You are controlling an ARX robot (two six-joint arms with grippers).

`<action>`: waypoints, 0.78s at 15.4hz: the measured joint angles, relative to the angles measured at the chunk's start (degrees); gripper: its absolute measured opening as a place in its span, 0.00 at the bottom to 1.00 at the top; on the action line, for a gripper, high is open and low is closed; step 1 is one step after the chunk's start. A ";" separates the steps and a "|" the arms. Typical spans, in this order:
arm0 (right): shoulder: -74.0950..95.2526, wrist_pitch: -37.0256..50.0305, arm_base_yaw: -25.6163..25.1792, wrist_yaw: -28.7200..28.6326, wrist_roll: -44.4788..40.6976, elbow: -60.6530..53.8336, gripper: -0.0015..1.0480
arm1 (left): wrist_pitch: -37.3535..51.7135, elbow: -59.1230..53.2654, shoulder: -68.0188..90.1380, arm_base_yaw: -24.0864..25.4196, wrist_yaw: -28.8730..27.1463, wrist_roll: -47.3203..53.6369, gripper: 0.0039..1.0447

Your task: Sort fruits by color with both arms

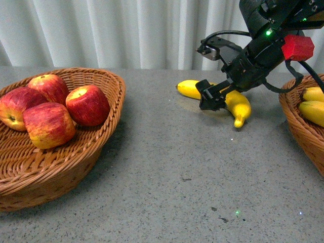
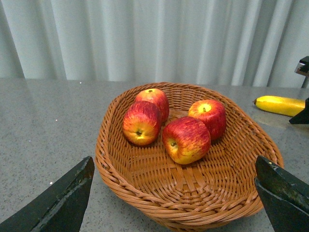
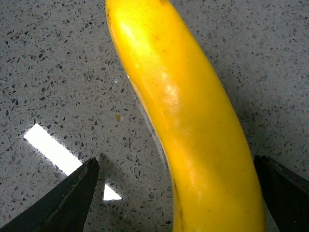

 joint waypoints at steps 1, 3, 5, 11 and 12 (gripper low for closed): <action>0.02 -0.17 0.07 0.28 -0.02 0.00 0.94 | 0.00 0.00 0.00 0.00 0.00 -0.02 0.94; 0.02 -0.20 0.61 0.83 -0.37 0.00 0.86 | 0.00 0.00 0.00 0.00 0.00 -0.02 0.94; 0.02 1.05 0.63 0.61 -0.59 -0.68 0.62 | 0.00 0.00 0.00 0.00 0.00 -0.02 0.94; -15.45 15.06 -5.33 -8.31 5.66 -15.89 0.34 | 0.00 0.00 0.00 0.00 0.00 -0.02 0.94; -21.66 18.45 -8.22 -9.07 6.32 -20.85 0.34 | 0.00 0.00 0.00 -0.02 0.00 -0.02 0.94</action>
